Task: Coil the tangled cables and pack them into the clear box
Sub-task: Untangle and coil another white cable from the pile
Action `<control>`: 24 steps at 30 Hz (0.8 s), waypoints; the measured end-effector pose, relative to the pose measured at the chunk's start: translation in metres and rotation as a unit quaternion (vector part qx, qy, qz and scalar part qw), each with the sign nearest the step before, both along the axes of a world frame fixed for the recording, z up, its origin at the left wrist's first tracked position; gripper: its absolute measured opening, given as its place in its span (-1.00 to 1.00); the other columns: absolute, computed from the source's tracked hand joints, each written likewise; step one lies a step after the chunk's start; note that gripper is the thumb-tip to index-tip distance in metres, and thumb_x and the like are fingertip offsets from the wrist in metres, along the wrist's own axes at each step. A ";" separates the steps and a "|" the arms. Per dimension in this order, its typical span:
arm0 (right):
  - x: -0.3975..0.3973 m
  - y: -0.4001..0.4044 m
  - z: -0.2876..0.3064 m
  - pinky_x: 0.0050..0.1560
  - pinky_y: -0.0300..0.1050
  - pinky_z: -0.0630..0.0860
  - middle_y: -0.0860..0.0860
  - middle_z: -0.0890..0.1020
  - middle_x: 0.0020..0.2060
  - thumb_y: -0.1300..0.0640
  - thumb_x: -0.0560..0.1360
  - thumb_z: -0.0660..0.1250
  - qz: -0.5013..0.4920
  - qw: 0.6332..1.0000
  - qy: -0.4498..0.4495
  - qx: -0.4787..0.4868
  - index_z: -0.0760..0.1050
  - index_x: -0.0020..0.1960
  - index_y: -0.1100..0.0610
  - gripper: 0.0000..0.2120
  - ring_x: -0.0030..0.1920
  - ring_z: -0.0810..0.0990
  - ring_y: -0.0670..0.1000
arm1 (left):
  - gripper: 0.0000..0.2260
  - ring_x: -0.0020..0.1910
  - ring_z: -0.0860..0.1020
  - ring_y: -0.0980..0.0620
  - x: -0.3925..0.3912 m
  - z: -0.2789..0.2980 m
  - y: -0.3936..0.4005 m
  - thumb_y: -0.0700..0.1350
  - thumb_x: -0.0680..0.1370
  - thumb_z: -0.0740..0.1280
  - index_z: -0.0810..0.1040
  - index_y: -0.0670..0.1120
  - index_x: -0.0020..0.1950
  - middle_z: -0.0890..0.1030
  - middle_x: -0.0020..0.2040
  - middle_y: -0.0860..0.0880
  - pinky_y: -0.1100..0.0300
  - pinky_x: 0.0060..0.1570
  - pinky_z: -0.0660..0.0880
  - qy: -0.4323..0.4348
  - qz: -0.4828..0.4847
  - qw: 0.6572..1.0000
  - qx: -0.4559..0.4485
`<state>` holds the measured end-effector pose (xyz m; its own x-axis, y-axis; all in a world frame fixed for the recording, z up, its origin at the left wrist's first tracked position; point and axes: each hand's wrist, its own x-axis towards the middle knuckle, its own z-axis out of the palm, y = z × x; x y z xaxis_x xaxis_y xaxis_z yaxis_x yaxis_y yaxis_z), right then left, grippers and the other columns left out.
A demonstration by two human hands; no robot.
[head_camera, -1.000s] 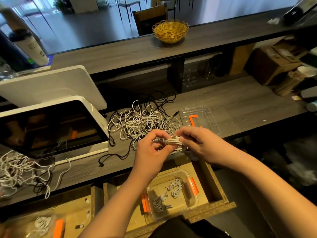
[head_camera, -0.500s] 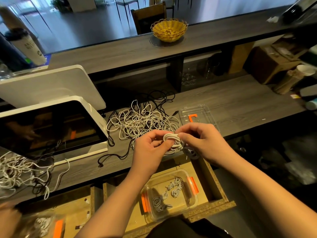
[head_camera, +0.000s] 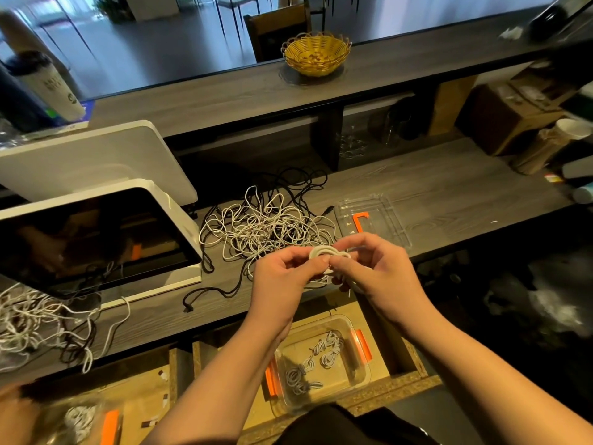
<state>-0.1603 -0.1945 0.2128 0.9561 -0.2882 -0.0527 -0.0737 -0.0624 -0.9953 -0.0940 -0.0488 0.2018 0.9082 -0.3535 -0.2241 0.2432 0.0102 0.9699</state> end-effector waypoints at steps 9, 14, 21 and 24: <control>0.004 -0.012 0.001 -0.09 -0.03 0.61 0.22 0.67 -0.11 0.22 0.51 0.41 0.019 0.999 0.034 0.017 0.63 0.07 0.15 -0.86 -0.11 0.65 0.22 | -0.80 -0.11 0.68 -0.04 -0.002 -0.006 0.000 -0.38 0.45 0.43 0.70 -0.16 -0.01 0.72 -0.07 -0.17 0.20 -0.09 0.60 0.051 0.000 0.998 -0.047; 0.005 -0.015 0.002 -0.02 0.01 0.59 0.17 0.68 -0.07 0.18 0.52 0.41 0.033 0.997 0.055 0.030 0.63 0.08 0.12 -0.85 -0.11 0.64 0.14 | -0.80 -0.11 0.67 -0.01 0.000 -0.006 0.005 -0.33 0.47 0.43 0.67 -0.16 0.06 0.73 -0.06 -0.15 0.22 -0.08 0.61 0.032 -0.028 0.997 -0.058; -0.001 -0.010 -0.001 -0.16 -0.21 0.60 0.11 0.67 -0.15 0.20 0.54 0.38 0.037 0.999 0.036 0.014 0.60 0.07 0.10 -0.88 -0.19 0.64 -0.04 | -0.86 -0.08 0.67 0.02 -0.009 -0.009 -0.002 -0.21 0.54 0.40 0.66 -0.14 0.08 0.73 -0.07 -0.10 0.15 0.01 0.61 0.002 -0.015 1.000 -0.020; 0.001 -0.011 0.002 -0.15 -0.19 0.62 0.08 0.66 -0.15 0.19 0.56 0.36 0.066 0.997 0.038 -0.014 0.60 0.08 0.07 -0.88 -0.19 0.63 -0.05 | -0.88 -0.07 0.68 -0.01 -0.010 -0.009 0.000 -0.22 0.57 0.38 0.64 -0.16 0.09 0.72 -0.08 -0.08 0.04 0.09 0.62 -0.008 -0.015 1.000 -0.006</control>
